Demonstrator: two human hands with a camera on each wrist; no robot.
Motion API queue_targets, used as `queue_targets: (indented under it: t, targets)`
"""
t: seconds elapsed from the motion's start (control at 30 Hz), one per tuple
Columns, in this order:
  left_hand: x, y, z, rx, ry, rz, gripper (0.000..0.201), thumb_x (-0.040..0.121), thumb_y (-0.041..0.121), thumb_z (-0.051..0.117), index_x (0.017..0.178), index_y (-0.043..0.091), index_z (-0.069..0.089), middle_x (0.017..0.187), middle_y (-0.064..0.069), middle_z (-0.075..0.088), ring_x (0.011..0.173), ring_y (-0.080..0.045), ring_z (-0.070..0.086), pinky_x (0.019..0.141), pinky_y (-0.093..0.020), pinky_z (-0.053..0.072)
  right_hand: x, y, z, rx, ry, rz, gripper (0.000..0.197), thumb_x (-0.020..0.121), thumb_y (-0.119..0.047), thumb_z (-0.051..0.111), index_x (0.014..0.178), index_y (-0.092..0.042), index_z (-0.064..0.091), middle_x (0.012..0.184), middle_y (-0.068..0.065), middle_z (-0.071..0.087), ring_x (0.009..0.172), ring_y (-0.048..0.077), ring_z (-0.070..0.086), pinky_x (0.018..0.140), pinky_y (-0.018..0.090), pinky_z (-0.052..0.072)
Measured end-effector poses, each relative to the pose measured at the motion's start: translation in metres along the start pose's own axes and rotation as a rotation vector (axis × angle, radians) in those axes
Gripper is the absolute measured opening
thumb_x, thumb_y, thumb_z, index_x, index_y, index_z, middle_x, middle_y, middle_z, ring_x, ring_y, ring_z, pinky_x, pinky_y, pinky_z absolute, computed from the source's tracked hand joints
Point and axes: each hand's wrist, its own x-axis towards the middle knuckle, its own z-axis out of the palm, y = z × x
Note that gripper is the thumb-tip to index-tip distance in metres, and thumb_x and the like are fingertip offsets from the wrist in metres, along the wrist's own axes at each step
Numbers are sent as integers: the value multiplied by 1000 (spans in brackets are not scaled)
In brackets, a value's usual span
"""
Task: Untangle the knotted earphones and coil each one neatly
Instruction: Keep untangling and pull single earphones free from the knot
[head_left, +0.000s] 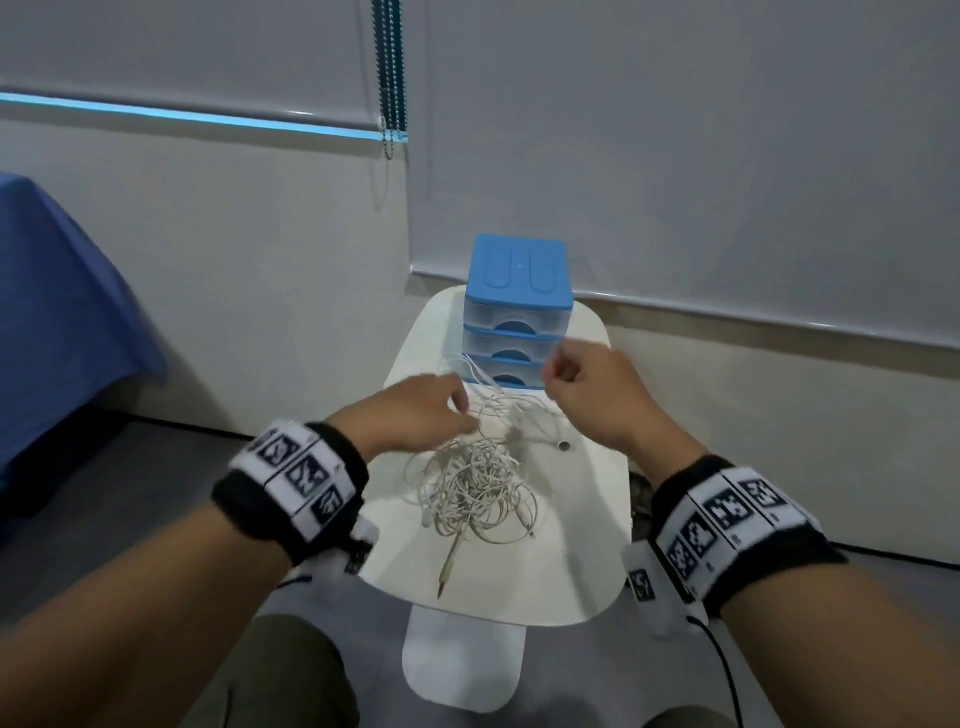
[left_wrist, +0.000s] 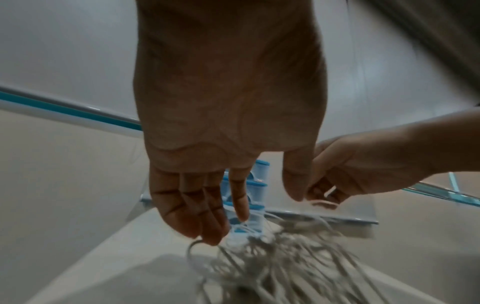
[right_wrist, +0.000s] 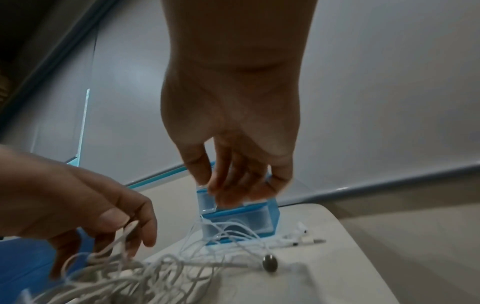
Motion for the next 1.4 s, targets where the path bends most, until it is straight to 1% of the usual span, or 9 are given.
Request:
queue_targets:
  t: [0.17, 0.3, 0.4, 0.53, 0.67, 0.83, 1.03, 1.2, 1.4]
  targets:
    - [-31, 7, 42, 167, -133, 26, 82, 79, 70, 71, 142, 28, 41, 128, 1, 51, 112, -22, 59, 97, -40, 49, -27, 25, 28, -79, -365, 227, 7, 86, -10, 64, 83, -12, 70, 77, 0, 67, 72, 19, 60, 67, 26, 47]
    - [-30, 3, 57, 68, -55, -35, 82, 84, 50, 76, 145, 19, 31, 118, -3, 60, 99, -24, 62, 90, -42, 53, -37, 49, 43, 105, -328, 377, 10, 88, -8, 66, 86, -17, 60, 72, 3, 63, 59, 16, 53, 55, 26, 43]
    - [-33, -3, 59, -6, -44, -55, 54, 84, 44, 78, 121, 16, 50, 110, -2, 63, 96, -22, 62, 84, -37, 53, -43, 54, 42, 238, -300, 436, 12, 92, -3, 62, 89, -13, 59, 75, 6, 60, 60, 16, 53, 47, 21, 42]
    - [-41, -8, 54, -209, 59, 10, 26, 82, 23, 78, 102, 22, 62, 95, 5, 67, 87, -16, 63, 69, -28, 48, -46, 57, 43, 218, -335, 398, 13, 92, -1, 62, 88, -14, 61, 66, 3, 59, 54, 14, 48, 49, 23, 39]
    - [-52, -13, 49, -507, 68, 76, 26, 83, 15, 81, 100, 26, 65, 92, -1, 72, 72, -15, 61, 65, -29, 49, -47, 59, 44, 177, -336, 352, 9, 90, -5, 69, 92, -12, 65, 68, -2, 58, 58, 12, 49, 54, 23, 38]
    - [-57, -8, 46, -805, 59, 108, 23, 96, 8, 71, 113, 15, 59, 106, -16, 70, 83, -20, 72, 65, -35, 51, -51, 58, 44, 257, -322, 365, 5, 92, -5, 69, 94, -9, 69, 68, -2, 62, 59, 11, 51, 54, 20, 40]
    - [-56, -8, 43, -1097, 59, 88, 33, 91, -1, 73, 118, 13, 61, 104, -7, 76, 92, -21, 74, 67, -25, 56, -65, 36, 36, 507, -425, 355, 27, 96, -17, 59, 78, -25, 78, 88, 7, 75, 73, 13, 58, 65, 27, 34]
    - [-55, -9, 48, -1206, 63, 88, 42, 89, -7, 72, 126, 7, 59, 110, -12, 74, 96, -21, 72, 78, -28, 60, -81, 22, 37, 728, -563, 367, 35, 91, -12, 37, 111, -10, 66, 111, 25, 74, 95, 18, 69, 79, 38, 30]
    - [-54, -10, 61, -1224, 46, 73, 48, 87, -9, 73, 129, 10, 60, 115, -14, 72, 97, -20, 72, 79, -27, 61, -89, 37, 38, 847, -559, 285, 27, 95, -26, 52, 106, -3, 60, 102, 32, 69, 94, 27, 61, 59, 33, 25]
